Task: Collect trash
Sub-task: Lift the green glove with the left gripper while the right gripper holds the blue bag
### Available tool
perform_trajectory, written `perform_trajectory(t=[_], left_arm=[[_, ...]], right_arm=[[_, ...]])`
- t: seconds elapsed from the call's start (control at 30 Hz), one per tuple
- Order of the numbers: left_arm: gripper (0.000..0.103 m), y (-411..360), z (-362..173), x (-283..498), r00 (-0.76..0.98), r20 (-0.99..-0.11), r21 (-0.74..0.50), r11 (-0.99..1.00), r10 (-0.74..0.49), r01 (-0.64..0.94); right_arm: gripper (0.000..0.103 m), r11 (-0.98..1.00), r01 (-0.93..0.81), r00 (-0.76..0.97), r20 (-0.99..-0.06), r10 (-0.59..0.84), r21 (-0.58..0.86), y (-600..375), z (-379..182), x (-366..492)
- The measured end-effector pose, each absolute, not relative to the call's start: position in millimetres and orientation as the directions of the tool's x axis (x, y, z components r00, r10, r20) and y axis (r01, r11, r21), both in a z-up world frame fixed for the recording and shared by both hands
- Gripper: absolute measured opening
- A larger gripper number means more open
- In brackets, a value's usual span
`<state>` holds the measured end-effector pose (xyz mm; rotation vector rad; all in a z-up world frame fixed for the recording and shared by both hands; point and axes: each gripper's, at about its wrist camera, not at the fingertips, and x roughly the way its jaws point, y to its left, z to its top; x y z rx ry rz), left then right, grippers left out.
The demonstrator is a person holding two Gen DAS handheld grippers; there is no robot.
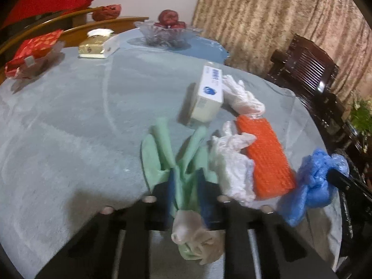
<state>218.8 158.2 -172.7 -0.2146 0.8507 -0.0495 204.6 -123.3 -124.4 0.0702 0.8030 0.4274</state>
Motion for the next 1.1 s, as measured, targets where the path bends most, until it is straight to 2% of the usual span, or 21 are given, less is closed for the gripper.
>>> perform_trajectory(t=[0.57, 0.73, 0.83, 0.9, 0.97, 1.1], left_arm=[[0.0, 151.4, -93.2, 174.6, 0.779, -0.604, -0.24, 0.971, -0.168, 0.023], [0.0, 146.5, -97.3, 177.0, 0.762, -0.631, -0.211, 0.977, -0.147, 0.014], [0.009, 153.1, -113.5, 180.6, 0.736, -0.666, -0.209, 0.977, -0.117, -0.035], [0.03, 158.0, -125.4, 184.1, 0.722, -0.685, -0.199, 0.978, -0.095, -0.06], [0.042, 160.6, -133.1, 186.5, 0.717, -0.693, -0.186, 0.98, -0.08, -0.07], [0.055, 164.2, -150.9, 199.0, 0.687, -0.723, -0.177, 0.981, -0.074, -0.081]], right_arm=[[0.02, 0.903, -0.385, 0.679, -0.606, 0.416, 0.189, -122.7, -71.3, 186.0], [0.02, 0.903, -0.382, 0.68, -0.602, 0.418, 0.196, -127.5, -68.0, 181.9], [0.02, 0.906, -0.376, 0.672, -0.615, 0.411, 0.195, -127.6, -74.4, 180.3], [0.02, 0.908, -0.37, 0.662, -0.63, 0.407, 0.198, -127.0, -83.6, 182.3], [0.02, 0.908, -0.363, 0.648, -0.644, 0.406, 0.208, -126.1, -92.7, 186.8], [0.02, 0.907, -0.358, 0.625, -0.665, 0.408, 0.22, -120.6, -108.2, 194.8]])
